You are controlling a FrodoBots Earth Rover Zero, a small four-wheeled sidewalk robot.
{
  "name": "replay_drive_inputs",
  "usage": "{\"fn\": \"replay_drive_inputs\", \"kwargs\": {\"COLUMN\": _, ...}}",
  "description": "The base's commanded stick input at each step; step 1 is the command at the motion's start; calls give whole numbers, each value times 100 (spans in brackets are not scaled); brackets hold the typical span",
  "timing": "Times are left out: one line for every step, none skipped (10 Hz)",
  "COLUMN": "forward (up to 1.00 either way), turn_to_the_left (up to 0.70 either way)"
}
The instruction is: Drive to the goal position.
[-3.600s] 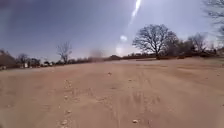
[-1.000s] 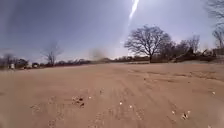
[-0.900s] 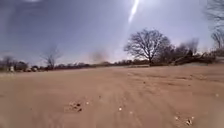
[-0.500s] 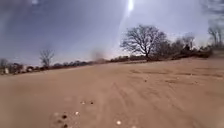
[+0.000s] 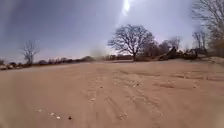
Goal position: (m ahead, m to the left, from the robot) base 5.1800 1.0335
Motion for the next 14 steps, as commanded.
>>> {"fn": "replay_drive_inputs", "kwargs": {"forward": 100, "turn_to_the_left": 0}}
{"fn": "replay_drive_inputs", "kwargs": {"forward": 100, "turn_to_the_left": 0}}
{"fn": "replay_drive_inputs", "kwargs": {"forward": 100, "turn_to_the_left": 0}}
{"fn": "replay_drive_inputs", "kwargs": {"forward": 100, "turn_to_the_left": 0}}
{"fn": "replay_drive_inputs", "kwargs": {"forward": 100, "turn_to_the_left": 0}}
{"fn": "replay_drive_inputs", "kwargs": {"forward": 100, "turn_to_the_left": 0}}
{"fn": "replay_drive_inputs", "kwargs": {"forward": 100, "turn_to_the_left": 27}}
{"fn": "replay_drive_inputs", "kwargs": {"forward": 100, "turn_to_the_left": 27}}
{"fn": "replay_drive_inputs", "kwargs": {"forward": 100, "turn_to_the_left": 20}}
{"fn": "replay_drive_inputs", "kwargs": {"forward": 100, "turn_to_the_left": 9}}
{"fn": "replay_drive_inputs", "kwargs": {"forward": 100, "turn_to_the_left": 0}}
{"fn": "replay_drive_inputs", "kwargs": {"forward": 100, "turn_to_the_left": 0}}
{"fn": "replay_drive_inputs", "kwargs": {"forward": 100, "turn_to_the_left": 0}}
{"fn": "replay_drive_inputs", "kwargs": {"forward": 100, "turn_to_the_left": 0}}
